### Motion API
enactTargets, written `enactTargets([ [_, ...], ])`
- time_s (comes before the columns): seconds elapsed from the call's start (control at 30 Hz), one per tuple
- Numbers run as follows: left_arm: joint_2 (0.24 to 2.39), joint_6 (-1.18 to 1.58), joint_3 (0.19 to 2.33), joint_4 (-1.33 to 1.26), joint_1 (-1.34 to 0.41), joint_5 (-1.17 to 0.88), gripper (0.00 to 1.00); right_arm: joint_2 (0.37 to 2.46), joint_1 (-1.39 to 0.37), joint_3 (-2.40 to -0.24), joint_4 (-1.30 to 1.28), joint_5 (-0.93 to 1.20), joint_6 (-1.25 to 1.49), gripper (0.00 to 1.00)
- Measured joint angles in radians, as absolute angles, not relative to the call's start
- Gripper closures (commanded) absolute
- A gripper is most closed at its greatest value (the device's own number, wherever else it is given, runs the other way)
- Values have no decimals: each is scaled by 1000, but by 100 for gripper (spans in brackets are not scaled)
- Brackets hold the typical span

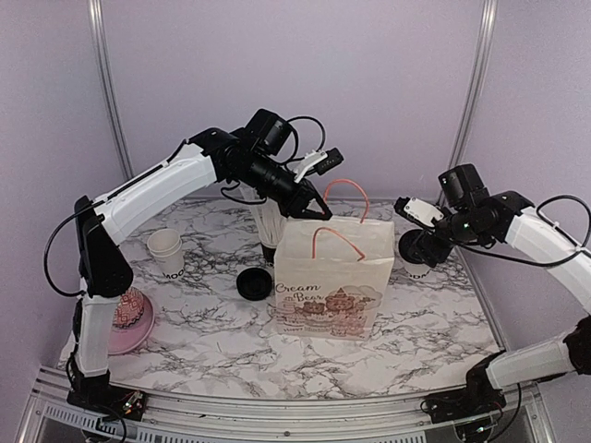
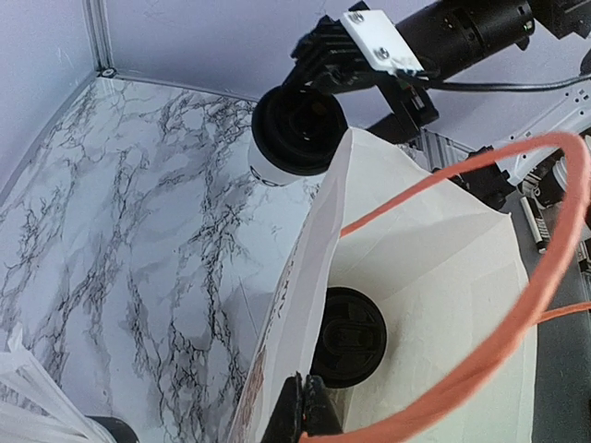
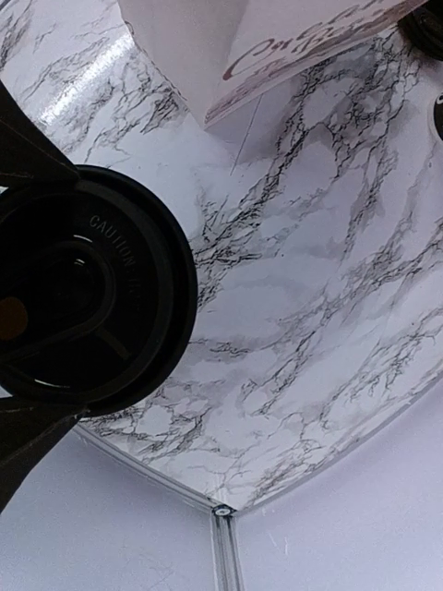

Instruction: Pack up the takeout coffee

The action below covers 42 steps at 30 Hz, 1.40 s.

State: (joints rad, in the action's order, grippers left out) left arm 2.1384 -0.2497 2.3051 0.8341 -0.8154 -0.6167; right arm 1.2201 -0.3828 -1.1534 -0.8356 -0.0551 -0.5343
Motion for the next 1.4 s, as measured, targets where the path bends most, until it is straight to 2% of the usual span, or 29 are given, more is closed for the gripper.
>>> enactTargets([
  [0.13, 2209, -232, 2389, 816, -812, -619, 100, 1170, -382, -1099, -846, -62, -562, 30],
  [0.47, 2218, -141, 2393, 719, -810, -569, 100, 1057, -382, -1045, -922, 71, -669, 33],
  [0.5, 2218, -135, 2392, 710, -810, -562, 94, 1044, -382, -1034, -933, 89, -683, 33],
  [0.57, 2218, -123, 2391, 695, -810, -545, 71, 1027, -382, -1012, -950, 112, -699, 34],
  [0.63, 2216, -122, 2384, 677, -810, -532, 59, 1016, -382, -995, -975, 146, -719, 34],
  [0.87, 2164, -117, 2280, 649, -810, -481, 33, 966, -382, -994, -1068, 336, -820, 33],
  [1.07, 2016, -137, 2151, 654, -810, -421, 24, 949, -388, -987, -1087, 448, -889, 32],
  [1.4, 1907, -124, 2156, 648, -810, -335, 22, 989, -509, -982, -1086, 523, -918, 32],
])
